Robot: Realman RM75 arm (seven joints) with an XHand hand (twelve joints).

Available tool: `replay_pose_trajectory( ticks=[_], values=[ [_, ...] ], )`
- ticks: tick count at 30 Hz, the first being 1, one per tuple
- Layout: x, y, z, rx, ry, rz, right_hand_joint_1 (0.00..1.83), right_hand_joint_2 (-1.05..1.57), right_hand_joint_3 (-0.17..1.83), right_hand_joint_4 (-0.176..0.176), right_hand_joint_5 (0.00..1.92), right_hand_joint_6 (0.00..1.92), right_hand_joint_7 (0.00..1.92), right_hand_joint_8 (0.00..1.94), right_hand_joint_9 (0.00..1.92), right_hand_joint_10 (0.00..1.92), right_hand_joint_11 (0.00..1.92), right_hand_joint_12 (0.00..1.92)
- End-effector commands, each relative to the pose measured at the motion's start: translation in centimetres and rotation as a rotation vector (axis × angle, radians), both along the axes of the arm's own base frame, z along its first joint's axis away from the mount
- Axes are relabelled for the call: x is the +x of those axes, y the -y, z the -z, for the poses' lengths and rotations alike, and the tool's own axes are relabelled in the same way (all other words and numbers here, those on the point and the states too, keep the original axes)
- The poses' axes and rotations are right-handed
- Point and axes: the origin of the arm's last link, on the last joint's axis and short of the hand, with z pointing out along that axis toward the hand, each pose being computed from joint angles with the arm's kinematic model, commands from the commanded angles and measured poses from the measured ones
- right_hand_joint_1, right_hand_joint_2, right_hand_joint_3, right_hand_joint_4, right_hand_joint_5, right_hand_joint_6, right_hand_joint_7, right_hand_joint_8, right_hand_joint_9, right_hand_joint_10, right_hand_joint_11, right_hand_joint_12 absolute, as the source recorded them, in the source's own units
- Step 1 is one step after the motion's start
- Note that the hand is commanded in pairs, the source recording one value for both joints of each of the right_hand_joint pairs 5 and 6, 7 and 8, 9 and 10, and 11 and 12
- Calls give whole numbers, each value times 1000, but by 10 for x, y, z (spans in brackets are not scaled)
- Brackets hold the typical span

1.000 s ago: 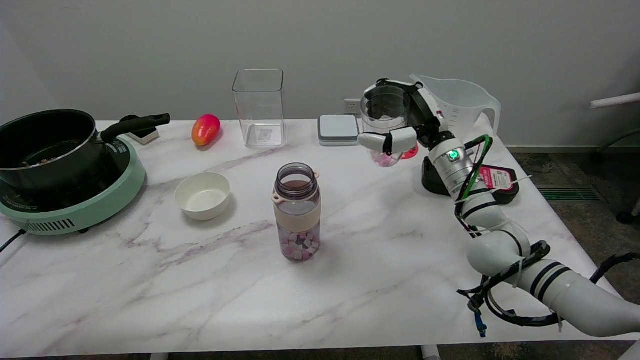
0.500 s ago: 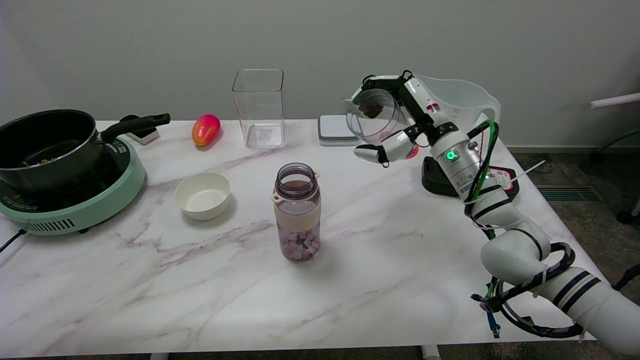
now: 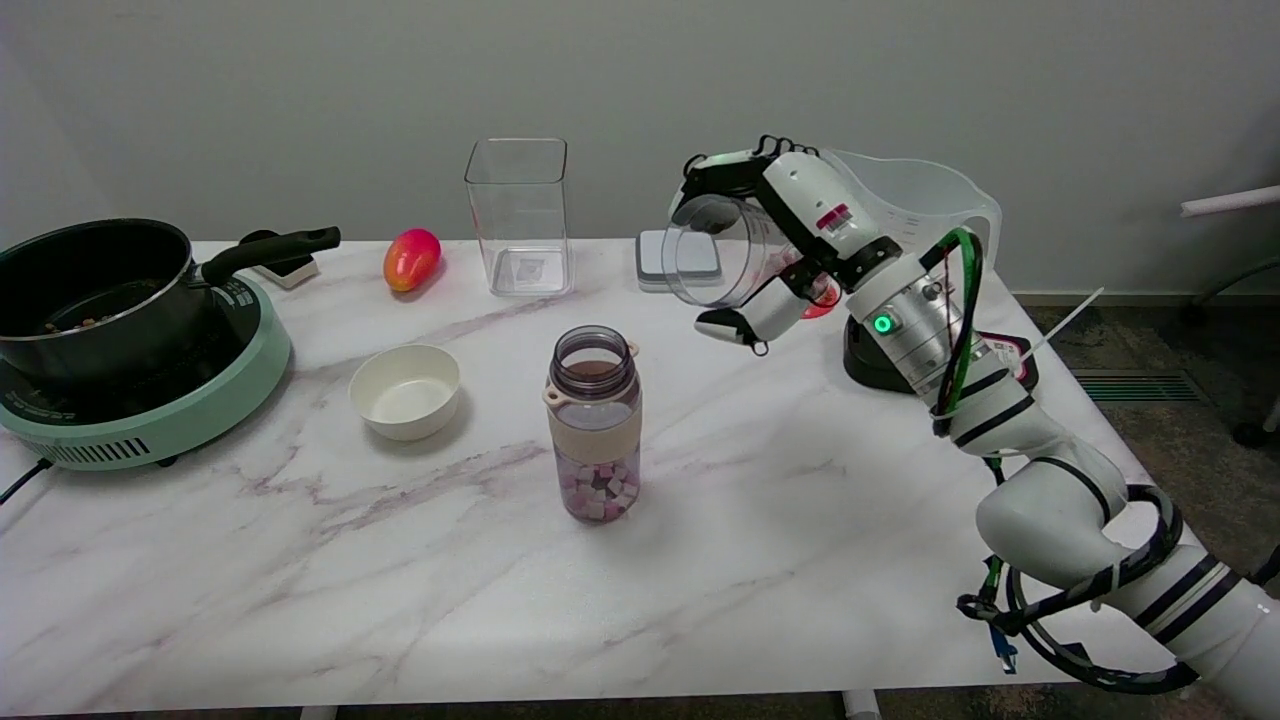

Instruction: Pour the contents of the measuring cup into the bottle.

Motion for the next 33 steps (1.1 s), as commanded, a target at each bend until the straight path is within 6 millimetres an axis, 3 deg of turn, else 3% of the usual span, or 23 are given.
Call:
replay_pose_trajectory(
  ticks=[1,13,25,26,27,28,33],
  values=[
    [27,-18,40,37,-243,-54,1552,150,1189,0,1036,1036,1201,1201,1113,1113,886,886],
    [41,2,65,105,-290,-51,1555,135,1215,0,1034,1034,1196,1196,1113,1113,890,890],
    [44,19,68,89,-385,4,1549,85,1243,0,1015,1015,1173,1173,1102,1102,870,870],
    [57,-3,99,194,-387,-57,1548,85,1244,0,1015,1015,1172,1172,1102,1102,870,870],
    [57,-7,103,204,-395,-62,1548,85,1242,0,1015,1015,1172,1172,1101,1101,870,870],
    [40,19,67,81,-407,11,1546,86,1235,0,1015,1015,1172,1172,1101,1101,869,869],
    [37,17,64,48,-499,11,1542,99,1222,0,1016,1016,1173,1173,1101,1101,869,869]
  ],
)
